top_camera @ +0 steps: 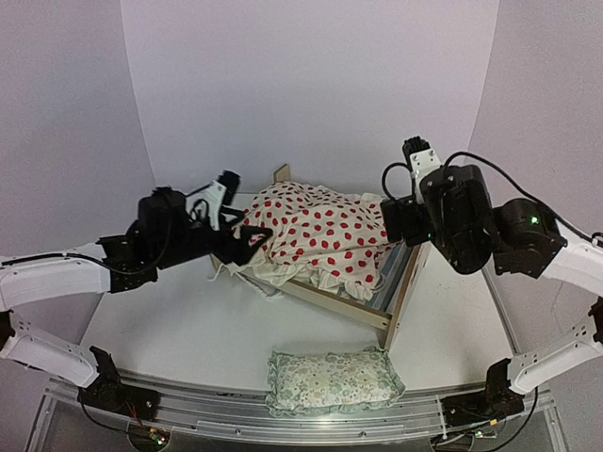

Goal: Set up the pet bed
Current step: Move the bed frame to the center of the board, then pick up the left corner of the mattress from the bed frame.

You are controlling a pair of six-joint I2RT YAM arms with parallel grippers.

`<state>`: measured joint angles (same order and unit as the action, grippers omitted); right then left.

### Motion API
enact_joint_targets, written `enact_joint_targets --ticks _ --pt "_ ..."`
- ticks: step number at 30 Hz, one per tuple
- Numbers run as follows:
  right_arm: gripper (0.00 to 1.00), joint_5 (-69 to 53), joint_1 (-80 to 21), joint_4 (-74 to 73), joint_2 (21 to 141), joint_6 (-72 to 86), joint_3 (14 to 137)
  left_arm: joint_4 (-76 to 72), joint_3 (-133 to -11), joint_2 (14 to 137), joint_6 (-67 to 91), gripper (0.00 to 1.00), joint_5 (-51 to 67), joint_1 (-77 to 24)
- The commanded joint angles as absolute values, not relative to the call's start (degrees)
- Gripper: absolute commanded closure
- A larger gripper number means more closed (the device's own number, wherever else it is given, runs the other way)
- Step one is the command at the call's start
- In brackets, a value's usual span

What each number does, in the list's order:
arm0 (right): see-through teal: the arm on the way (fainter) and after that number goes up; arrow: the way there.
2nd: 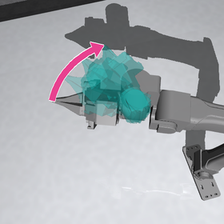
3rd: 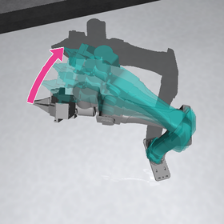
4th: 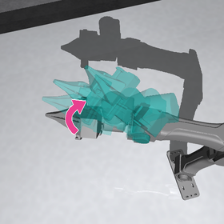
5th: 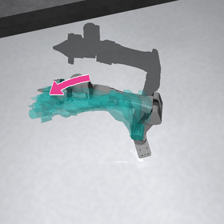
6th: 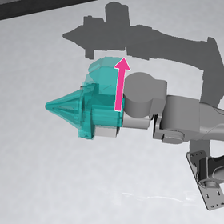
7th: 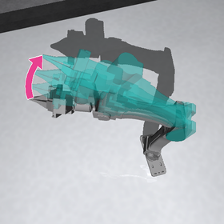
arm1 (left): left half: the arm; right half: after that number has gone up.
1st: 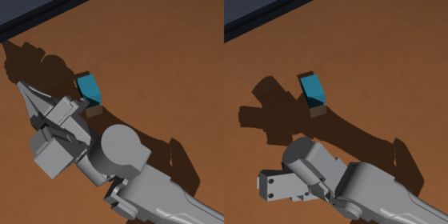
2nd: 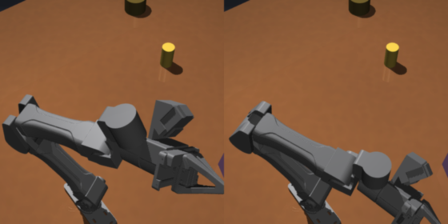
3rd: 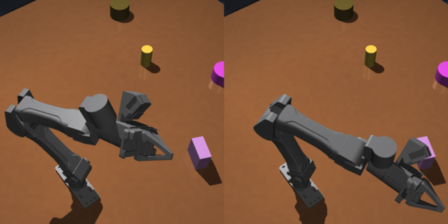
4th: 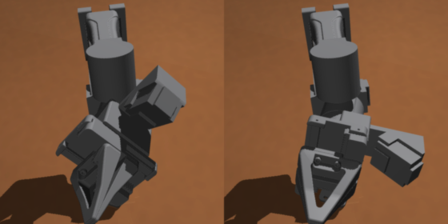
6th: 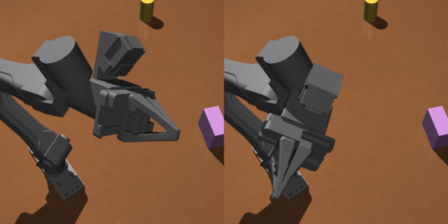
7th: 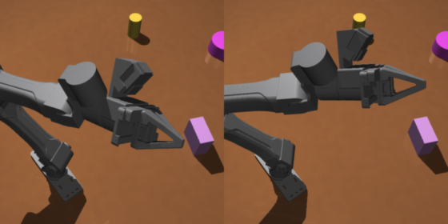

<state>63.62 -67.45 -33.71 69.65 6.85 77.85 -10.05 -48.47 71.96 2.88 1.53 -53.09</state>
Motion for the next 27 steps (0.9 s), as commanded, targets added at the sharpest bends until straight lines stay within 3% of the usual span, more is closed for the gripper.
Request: enact_joint_targets --ticks 1,10,27 --pt "0.02 59.53 -64.93 -33.75 71.53 5.41 81.92 -13.17 -55.81 84.27 -9.51 0.16 2.29 -63.61" --pt "0.02 54.48 -60.50 -35.82 70.32 8.70 78.25 -14.71 -71.56 105.61 -18.15 0.24 -2.94 -72.10" --pt "0.02 49.31 -60.32 -36.41 66.99 13.37 71.30 -16.54 -80.78 117.79 -24.19 0.32 -11.46 -71.25"
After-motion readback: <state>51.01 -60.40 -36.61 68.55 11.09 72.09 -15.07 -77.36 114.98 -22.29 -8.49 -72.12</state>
